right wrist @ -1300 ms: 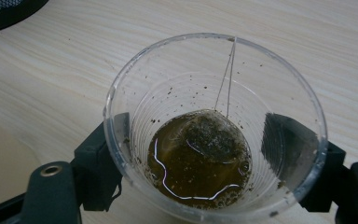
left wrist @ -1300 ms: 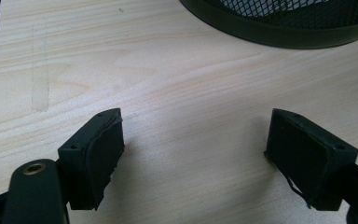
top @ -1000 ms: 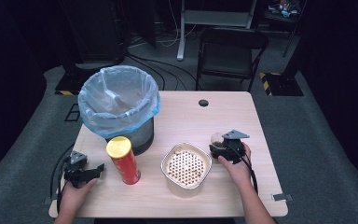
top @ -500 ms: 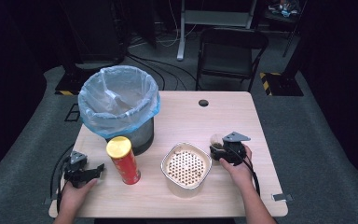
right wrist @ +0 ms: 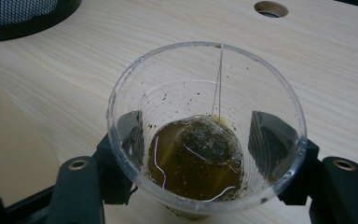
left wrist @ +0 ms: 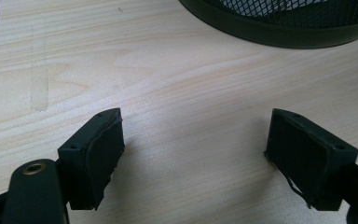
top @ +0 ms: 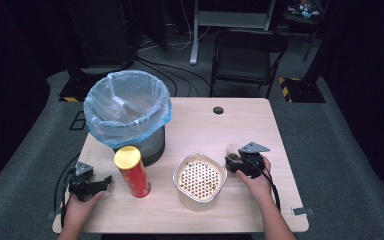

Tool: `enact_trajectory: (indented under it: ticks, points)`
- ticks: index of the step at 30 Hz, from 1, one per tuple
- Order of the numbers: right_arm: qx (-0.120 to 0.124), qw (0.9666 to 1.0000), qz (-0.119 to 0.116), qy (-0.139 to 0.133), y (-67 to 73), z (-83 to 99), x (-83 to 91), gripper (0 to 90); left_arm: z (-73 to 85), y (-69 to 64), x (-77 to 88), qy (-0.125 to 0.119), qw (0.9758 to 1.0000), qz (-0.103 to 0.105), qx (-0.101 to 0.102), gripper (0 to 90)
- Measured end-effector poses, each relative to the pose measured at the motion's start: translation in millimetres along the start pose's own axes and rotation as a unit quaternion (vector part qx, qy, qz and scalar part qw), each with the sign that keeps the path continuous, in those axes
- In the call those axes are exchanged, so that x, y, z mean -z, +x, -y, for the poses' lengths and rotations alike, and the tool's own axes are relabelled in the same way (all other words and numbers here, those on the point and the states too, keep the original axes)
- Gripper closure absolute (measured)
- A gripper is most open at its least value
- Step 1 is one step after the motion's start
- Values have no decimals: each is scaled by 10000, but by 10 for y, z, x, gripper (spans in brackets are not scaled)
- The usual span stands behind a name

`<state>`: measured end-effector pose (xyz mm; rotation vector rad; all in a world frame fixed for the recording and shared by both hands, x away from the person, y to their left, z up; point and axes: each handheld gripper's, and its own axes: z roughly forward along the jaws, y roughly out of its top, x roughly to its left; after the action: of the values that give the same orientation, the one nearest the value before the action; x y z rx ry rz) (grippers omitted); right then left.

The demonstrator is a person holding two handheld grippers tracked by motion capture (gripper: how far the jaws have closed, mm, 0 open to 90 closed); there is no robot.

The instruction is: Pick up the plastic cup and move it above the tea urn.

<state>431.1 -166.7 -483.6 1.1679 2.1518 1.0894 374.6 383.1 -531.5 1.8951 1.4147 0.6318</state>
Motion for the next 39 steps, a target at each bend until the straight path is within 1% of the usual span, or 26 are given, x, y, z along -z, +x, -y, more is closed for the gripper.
enact_trajectory:
  ticks: [4,7,12,13,14,15,16,17,18,19,20,21,22,23,24,26,29,34,37,39]
  points:
    - [24,10000,-20,-24,1,13,16,354,-3,2,5,35,10000,5,-14,185]
    - [139,9999,-42,-23,6,25,39,353,-3,2,4,30,10000,4,-8,185]
    - [171,9998,-36,-19,2,25,79,351,-4,4,5,38,10000,10,-11,185]
    - [154,9999,-42,-45,4,22,97,349,-4,4,4,37,10000,11,-12,184]
    - [199,9998,-51,-74,0,16,108,348,-5,4,6,47,10000,11,-16,184]
    - [163,9998,-68,-125,9,12,135,347,-4,4,5,41,10000,12,-16,184]
    - [201,9996,-79,-162,7,7,150,346,-4,4,5,46,10000,12,-16,184]
    - [200,9995,-99,-237,9,4,169,344,-5,4,5,45,10000,13,-16,184]
    - [169,9995,-87,-244,15,5,182,343,-5,4,5,46,10000,13,-17,183]
    - [208,9994,-72,-249,12,7,186,343,-4,4,5,45,10000,14,-18,184]
    - [187,9995,-56,-231,15,14,184,342,-5,4,5,47,10000,18,-19,183]
    - [217,9995,-58,-220,12,21,179,342,-2,1,0,9,10000,11,-12,182]
    - [205,9996,-56,-186,17,31,167,341,-5,5,5,43,10000,11,-54,182]
    - [198,9997,-58,-153,22,41,159,340,-4,2,3,35,10000,14,-35,182]
    - [243,9996,-60,-138,22,50,152,339,-4,3,3,36,10000,15,-40,182]
    - [192,9998,-67,-88,34,65,142,336,-4,3,5,53,10000,22,-40,182]
    - [197,9998,-82,-34,25,85,126,324,-6,5,3,49,10000,36,-44,182]
    - [85,9999,-79,-60,19,101,120,296,-7,6,3,52,10000,38,-56,181]
    - [95,9999,-49,-39,16,98,112,268,-7,8,4,63,9999,38,-69,181]
    - [47,10000,-32,-43,14,90,98,258,-7,6,3,52,10000,37,-55,181]
